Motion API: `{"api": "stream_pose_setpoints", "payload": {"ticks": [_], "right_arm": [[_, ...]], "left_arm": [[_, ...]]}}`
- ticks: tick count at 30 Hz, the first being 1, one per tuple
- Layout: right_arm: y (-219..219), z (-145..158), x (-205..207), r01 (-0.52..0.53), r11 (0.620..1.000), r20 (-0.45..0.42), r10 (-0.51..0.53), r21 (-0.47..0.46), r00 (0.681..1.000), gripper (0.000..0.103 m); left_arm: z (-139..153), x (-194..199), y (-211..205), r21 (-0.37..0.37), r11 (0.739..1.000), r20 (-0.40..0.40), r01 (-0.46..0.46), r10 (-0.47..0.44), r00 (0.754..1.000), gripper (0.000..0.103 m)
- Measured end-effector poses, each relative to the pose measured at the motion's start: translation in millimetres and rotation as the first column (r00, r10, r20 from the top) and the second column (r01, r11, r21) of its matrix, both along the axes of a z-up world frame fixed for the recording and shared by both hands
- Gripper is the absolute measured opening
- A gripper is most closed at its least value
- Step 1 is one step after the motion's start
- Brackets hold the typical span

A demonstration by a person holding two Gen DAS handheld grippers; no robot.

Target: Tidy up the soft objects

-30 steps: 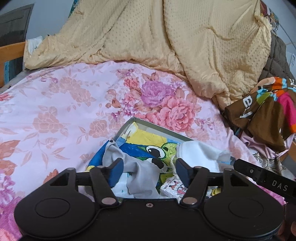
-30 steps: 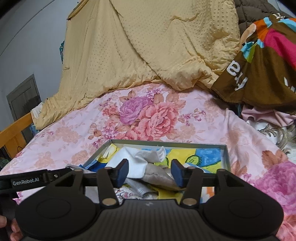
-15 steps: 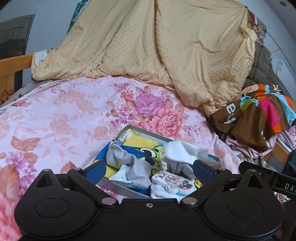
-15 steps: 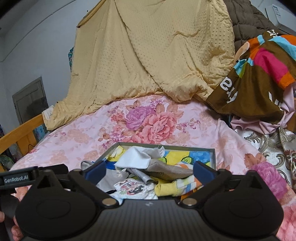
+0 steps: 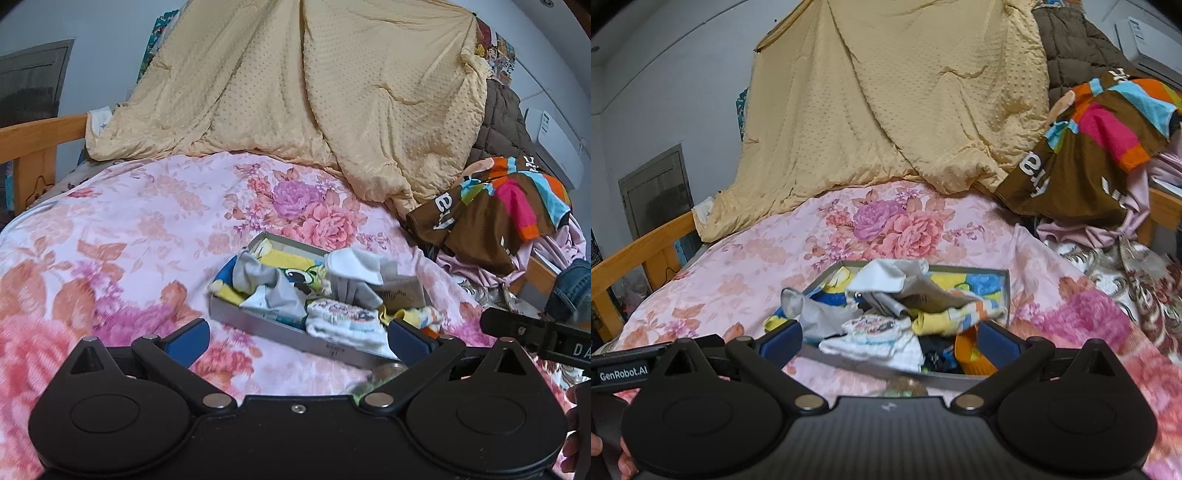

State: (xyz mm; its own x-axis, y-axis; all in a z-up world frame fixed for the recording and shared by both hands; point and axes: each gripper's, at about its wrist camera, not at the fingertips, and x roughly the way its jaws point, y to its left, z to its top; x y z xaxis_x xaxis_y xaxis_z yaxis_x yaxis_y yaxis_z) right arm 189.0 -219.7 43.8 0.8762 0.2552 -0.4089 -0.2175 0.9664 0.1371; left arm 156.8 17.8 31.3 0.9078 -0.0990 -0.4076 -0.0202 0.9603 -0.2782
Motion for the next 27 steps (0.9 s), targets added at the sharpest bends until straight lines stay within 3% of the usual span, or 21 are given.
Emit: {"api": "stream_pose_setpoints", "payload": {"ticks": [13, 27], "right_arm": [[-2, -13, -70, 0.028, 1.0, -0.057, -0.028, 0.001, 0.998, 0.103], [-4, -25, -109, 0.051, 0.999, -0.116, -0.05, 0.006, 0.992, 0.103]], "left_arm": [[-7, -64, -10, 0.043, 0.999, -0.016, 0.023, -0.022, 1.0, 0.102], [-17, -108, -16, 0.125, 0.992, -0.041, -0.013, 0.019, 0.999, 0.102]]}}
